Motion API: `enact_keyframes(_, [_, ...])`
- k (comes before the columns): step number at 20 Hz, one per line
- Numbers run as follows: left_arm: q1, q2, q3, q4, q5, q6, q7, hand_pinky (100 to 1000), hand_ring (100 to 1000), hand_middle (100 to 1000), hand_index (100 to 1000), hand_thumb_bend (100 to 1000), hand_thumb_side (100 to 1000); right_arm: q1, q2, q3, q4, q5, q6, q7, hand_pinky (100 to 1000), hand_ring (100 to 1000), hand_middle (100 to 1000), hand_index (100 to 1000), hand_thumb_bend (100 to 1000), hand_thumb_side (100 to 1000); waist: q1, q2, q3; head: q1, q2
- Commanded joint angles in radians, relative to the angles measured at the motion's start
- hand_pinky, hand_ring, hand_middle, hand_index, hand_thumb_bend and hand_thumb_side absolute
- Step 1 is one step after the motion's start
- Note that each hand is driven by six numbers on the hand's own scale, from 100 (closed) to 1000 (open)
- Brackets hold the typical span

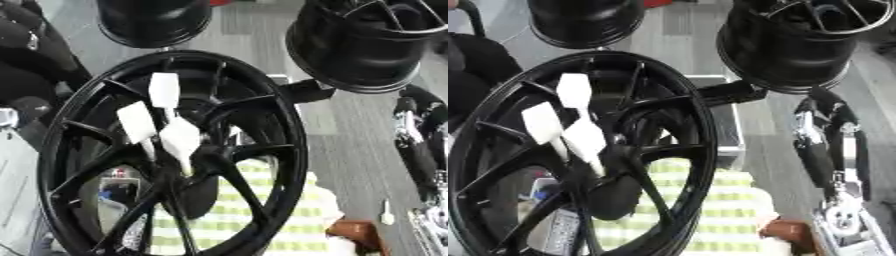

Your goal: Pull the pin out of the wheel hub.

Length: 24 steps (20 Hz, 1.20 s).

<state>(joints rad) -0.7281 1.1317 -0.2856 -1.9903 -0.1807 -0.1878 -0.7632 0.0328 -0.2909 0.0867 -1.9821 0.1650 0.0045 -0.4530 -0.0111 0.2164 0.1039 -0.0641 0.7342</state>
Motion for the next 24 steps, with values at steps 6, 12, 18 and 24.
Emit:
enact_keyframes(6, [-0.177,-0.070,-0.128,0.045,-0.040,0.006,-0.143,818,803,767,842,304,606,-0.001,-0.026,0.003,-0.018,-0.002,-0.002,0.008,773,838,784,843,100,657,0.000,-0.012,0.003,0.007,-0.014])
enact_keyframes(12, [-0.250,-0.151,-0.197,0.138,-0.079,-0.067,-0.144,816,801,747,805,379,435,-0.003,-0.021,0.005,-0.018,-0.006,-0.002,0.012,773,838,784,843,100,657,-0.003,-0.013,-0.001,0.009,-0.016])
enact_keyframes(18, [-0.270,-0.183,-0.223,0.198,-0.105,-0.119,-0.144,810,791,736,789,333,311,-0.004,-0.018,0.006,-0.018,-0.007,-0.002,0.013,773,838,784,843,100,657,-0.003,-0.014,-0.004,0.011,-0.012])
enact_keyframes(24, [-0.306,-0.264,-0.278,0.324,-0.179,-0.171,-0.144,814,801,772,817,395,268,-0.008,-0.010,0.006,-0.018,-0.012,-0.004,0.015,772,838,784,842,100,657,-0.005,-0.014,-0.008,0.015,-0.006])
